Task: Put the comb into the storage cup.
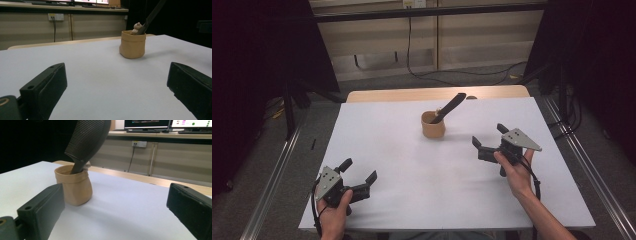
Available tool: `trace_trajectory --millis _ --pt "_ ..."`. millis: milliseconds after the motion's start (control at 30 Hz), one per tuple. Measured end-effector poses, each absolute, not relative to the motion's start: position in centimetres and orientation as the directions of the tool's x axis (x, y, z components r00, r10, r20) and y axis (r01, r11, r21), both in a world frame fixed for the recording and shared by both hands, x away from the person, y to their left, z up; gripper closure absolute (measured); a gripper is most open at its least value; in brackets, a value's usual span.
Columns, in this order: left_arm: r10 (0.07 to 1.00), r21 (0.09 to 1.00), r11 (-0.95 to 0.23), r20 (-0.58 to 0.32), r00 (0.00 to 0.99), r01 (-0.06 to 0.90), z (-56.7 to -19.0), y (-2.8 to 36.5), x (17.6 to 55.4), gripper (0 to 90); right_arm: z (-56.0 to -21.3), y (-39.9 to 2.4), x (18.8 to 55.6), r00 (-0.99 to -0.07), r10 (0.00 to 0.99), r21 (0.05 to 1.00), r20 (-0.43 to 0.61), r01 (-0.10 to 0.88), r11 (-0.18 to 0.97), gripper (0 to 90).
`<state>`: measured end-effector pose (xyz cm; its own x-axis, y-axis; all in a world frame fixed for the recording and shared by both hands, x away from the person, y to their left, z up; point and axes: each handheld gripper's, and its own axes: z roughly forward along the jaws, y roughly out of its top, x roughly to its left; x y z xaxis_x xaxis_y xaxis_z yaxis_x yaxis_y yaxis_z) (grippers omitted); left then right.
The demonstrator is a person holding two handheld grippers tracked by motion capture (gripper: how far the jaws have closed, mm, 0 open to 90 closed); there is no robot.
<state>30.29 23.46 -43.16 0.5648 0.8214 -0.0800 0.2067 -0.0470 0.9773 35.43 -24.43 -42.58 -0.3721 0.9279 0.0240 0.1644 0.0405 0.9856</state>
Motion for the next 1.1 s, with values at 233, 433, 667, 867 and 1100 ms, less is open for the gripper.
trace_trajectory --millis 233,433,667,867,1100 --pt "0.828 0.978 -0.039 -0.082 0.555 0.203 -43.2 23.6 30.2 2.9 -42.5 -25.4 34.1 -0.350 0.937 0.990 0.013 0.138 0.038 0.4" --pt "0.827 0.979 -0.040 -0.080 0.556 0.201 -43.1 23.6 30.2 2.9 -42.6 -26.4 33.1 -0.334 0.942 0.990 0.005 0.133 0.042 0.3" --pt "0.827 0.979 -0.044 -0.076 0.556 0.200 -43.1 23.5 30.1 2.9 -42.8 -27.8 31.8 -0.312 0.950 0.990 -0.002 0.133 0.045 0.0" --pt "0.828 0.980 -0.041 -0.075 0.556 0.193 -43.0 23.5 29.9 2.9 -43.0 -28.5 30.8 -0.297 0.955 0.989 -0.004 0.138 0.047 0.0" --pt "0.836 0.982 -0.029 -0.078 0.543 0.187 -43.0 23.7 29.7 3.1 -43.3 -29.1 29.1 -0.283 0.959 0.990 -0.013 0.128 0.051 0.0"
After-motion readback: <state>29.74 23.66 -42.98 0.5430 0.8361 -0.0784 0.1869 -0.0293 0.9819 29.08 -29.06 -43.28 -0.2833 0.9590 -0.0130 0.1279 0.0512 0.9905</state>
